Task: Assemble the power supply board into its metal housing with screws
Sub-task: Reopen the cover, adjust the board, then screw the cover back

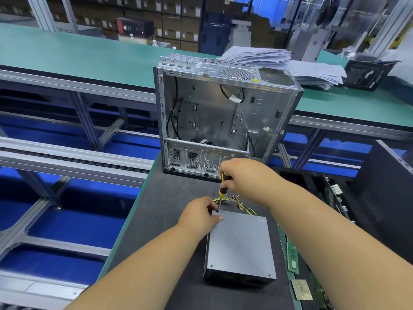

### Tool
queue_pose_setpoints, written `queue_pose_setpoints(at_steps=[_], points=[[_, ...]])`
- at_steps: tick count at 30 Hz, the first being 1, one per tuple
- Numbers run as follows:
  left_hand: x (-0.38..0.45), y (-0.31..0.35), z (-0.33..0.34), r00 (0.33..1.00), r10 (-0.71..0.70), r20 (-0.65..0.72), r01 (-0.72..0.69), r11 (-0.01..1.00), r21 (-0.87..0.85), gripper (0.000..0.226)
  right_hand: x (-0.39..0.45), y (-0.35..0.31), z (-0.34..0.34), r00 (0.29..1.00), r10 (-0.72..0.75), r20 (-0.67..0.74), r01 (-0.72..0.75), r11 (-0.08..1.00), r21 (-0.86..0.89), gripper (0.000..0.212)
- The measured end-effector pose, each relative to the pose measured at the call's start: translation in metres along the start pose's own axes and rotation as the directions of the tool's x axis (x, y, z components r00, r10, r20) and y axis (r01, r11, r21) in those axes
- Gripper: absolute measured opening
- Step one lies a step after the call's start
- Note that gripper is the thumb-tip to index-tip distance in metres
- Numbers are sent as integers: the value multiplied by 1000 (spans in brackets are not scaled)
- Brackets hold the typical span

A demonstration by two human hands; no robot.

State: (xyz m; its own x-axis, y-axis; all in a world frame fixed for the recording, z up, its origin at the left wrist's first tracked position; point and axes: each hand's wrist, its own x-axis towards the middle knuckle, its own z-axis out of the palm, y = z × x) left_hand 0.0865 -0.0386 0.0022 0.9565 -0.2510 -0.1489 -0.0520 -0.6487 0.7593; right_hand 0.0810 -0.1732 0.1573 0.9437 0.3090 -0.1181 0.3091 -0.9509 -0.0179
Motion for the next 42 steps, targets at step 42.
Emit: queue_pose_setpoints(at_steps=[42], points=[[-3,0,0,1000,22,-2,-22,999,-39,19,4,-7,18,936,302,-181,-318,946,-61,39]])
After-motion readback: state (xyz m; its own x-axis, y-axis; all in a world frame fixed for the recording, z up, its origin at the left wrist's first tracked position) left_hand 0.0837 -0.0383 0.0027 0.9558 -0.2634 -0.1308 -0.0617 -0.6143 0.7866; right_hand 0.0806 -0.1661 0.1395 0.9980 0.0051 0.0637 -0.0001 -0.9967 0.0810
